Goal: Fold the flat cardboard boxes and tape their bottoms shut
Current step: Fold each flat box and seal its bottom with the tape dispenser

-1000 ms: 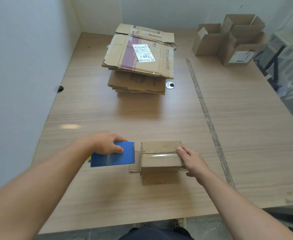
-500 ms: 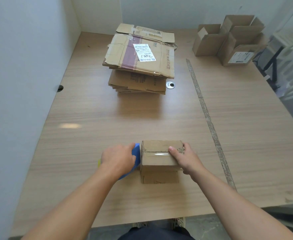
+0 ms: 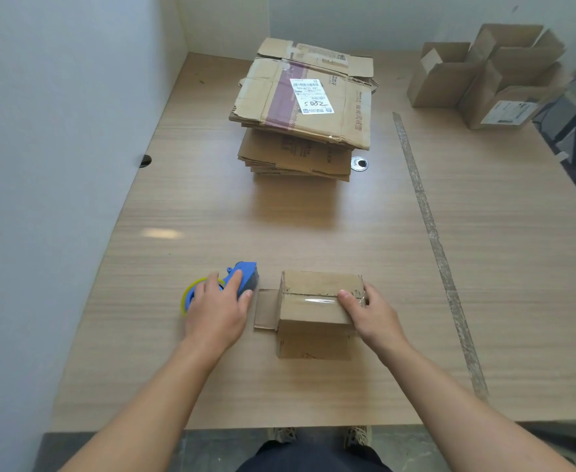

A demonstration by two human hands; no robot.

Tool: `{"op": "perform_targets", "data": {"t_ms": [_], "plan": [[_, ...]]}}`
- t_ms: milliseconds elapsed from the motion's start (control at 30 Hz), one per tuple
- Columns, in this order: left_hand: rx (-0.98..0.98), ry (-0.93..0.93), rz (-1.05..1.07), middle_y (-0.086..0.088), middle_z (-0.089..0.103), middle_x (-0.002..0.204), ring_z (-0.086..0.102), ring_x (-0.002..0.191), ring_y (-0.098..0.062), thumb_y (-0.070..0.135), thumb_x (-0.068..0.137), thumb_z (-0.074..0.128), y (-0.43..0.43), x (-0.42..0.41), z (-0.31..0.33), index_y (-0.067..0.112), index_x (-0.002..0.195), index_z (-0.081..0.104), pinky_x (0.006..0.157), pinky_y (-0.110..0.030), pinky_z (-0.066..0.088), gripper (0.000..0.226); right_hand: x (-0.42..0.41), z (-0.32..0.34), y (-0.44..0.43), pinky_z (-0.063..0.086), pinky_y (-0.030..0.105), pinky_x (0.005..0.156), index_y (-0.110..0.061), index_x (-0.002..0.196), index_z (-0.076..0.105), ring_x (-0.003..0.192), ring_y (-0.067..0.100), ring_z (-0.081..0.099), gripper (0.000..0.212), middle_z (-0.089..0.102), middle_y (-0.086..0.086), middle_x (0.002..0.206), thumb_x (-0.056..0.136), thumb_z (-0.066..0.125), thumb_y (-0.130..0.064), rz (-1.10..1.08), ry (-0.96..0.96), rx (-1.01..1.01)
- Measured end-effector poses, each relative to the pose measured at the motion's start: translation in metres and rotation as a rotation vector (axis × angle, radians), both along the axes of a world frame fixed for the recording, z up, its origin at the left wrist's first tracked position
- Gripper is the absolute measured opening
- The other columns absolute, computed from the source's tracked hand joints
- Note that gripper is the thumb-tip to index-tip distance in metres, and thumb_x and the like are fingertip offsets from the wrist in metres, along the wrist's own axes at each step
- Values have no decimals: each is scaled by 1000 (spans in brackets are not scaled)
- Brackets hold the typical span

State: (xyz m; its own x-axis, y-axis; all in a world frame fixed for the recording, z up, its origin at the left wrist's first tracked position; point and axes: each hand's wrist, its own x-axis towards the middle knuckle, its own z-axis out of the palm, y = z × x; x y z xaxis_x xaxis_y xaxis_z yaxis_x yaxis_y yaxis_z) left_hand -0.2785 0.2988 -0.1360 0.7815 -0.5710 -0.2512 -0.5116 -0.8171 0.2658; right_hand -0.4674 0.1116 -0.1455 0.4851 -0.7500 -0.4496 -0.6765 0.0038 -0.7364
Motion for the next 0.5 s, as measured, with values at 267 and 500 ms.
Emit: {"op": "perform_targets", "data": {"t_ms": [267,500], "plan": [[-444,446,92,-2,24,162,21,149,-15,50,86,68,-57,-59,7,15,158,15,115,-24,18,95,10,5,6,44,32,98,-29,147,39,120,22,54,69,59,1,129,88,65,-55,-61,-22,48],[-460,367,253,-6,48,140,46,131,-21,53,82,71,-63,-61,-15,14,145,44,107,-34,38,79,11,-1,7,43,31,76,-25,123,49,94,21,61,49,66,-2,101,87,68,-52,-42,-19,-29]]}}
